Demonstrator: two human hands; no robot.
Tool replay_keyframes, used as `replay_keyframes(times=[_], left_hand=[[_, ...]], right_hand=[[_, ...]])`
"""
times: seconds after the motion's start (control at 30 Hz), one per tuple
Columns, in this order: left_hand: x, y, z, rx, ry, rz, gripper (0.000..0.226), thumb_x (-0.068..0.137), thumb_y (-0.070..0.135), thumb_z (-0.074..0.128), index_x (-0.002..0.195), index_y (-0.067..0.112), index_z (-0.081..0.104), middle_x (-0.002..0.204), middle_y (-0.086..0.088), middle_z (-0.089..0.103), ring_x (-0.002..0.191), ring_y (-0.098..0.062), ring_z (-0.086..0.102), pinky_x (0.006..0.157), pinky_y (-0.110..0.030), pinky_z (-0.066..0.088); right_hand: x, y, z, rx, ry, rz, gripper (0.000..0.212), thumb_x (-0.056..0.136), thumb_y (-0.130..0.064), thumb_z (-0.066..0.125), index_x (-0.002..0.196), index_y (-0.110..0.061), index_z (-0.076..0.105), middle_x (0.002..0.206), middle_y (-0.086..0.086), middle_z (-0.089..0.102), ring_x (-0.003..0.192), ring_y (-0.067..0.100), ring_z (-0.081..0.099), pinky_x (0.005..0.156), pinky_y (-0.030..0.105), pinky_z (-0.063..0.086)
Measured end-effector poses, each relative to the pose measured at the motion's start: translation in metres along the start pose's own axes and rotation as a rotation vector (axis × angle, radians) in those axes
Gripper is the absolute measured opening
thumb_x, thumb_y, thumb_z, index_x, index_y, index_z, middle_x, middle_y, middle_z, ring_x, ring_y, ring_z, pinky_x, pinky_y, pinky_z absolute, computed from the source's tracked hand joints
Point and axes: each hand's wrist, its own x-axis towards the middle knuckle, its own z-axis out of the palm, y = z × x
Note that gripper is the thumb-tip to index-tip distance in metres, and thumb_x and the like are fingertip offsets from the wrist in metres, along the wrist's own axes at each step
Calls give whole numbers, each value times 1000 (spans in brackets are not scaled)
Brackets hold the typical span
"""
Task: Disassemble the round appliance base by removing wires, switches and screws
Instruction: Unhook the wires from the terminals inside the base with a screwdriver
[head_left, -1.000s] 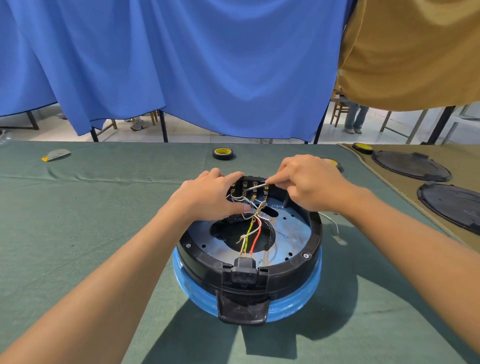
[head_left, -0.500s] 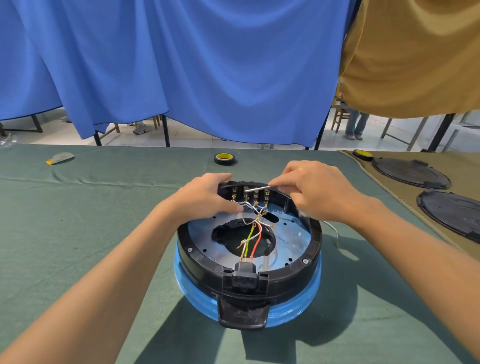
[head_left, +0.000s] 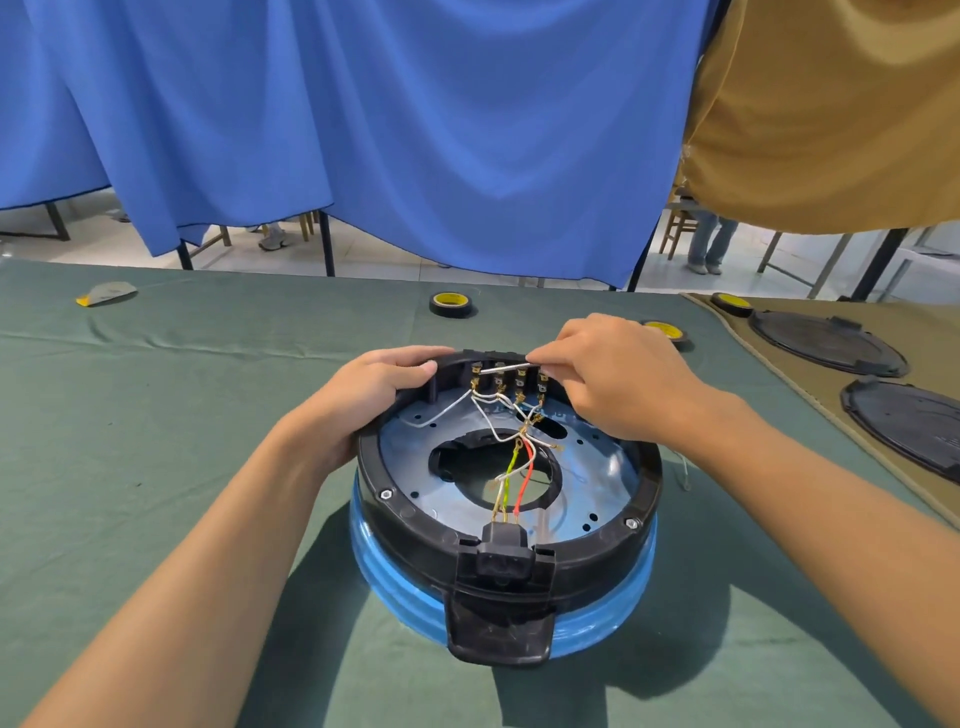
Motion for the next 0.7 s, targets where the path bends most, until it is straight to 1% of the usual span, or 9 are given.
replay_keyframes(times=[0.07,0.17,0.23,0.3,0.37,0.43,0.5,0.57,0.7], left_hand=[[3,-2,-2,-30,-32,4,30,96,12,48,112,23,71,112,-8,71,104,-26,67,88,-38,51],[6,-1,-3,12,-38,6,31,96,10,48,113,23,70,110,-7,72,103,-25,68,85,-36,52],[7,3,-3,61,-44,6,32,96,9,48,110,24,71,107,-6,72,100,-24,69,83,-36,54],[7,9,-1,182,-20,11,32,97,9,47,107,26,72,102,-2,74,97,-21,70,82,-33,55],[10,14,2,338,51,32,29,99,13,47,110,26,70,103,2,73,99,-18,68,90,-35,52],[13,18,6,501,108,77,27,100,18,47,119,23,66,109,4,69,106,-15,62,99,-35,45],[13,21,11,686,94,120,30,102,21,43,126,20,61,110,4,65,107,-16,58,99,-33,43],[11,21,14,828,71,149,32,102,22,39,129,23,58,109,2,64,105,-21,57,95,-35,44],[8,20,12,802,71,153,32,102,21,40,127,28,58,109,-5,68,101,-29,62,91,-41,46]], right_hand=[[2,-2,-1,-37,12,-18,27,98,-23,43,106,-27,68,99,-1,63,94,22,55,66,37,49],[6,-5,-5,-106,10,-49,26,97,-23,45,105,-29,69,99,-3,62,93,22,54,63,34,47],[7,-8,-8,-161,9,-75,25,96,-21,47,105,-31,69,99,-4,62,92,21,54,62,32,46],[8,-10,-10,-208,16,-99,25,95,-21,49,105,-32,69,98,-5,62,91,21,53,58,28,39],[9,-12,-12,-245,18,-118,25,95,-21,50,107,-33,68,100,-5,62,90,22,53,58,27,33],[10,-14,-14,-273,12,-136,26,95,-21,50,110,-34,67,102,-5,62,92,22,54,59,27,33],[12,-15,-16,-294,3,-156,29,95,-21,49,114,-34,67,104,-5,63,92,22,54,59,28,32],[14,-16,-17,-314,-2,-172,32,95,-19,49,117,-35,66,104,-5,63,91,21,54,59,29,31],[17,-17,-21,-363,-25,-192,34,92,-17,49,113,-37,67,103,-6,63,89,21,53,57,27,28]])
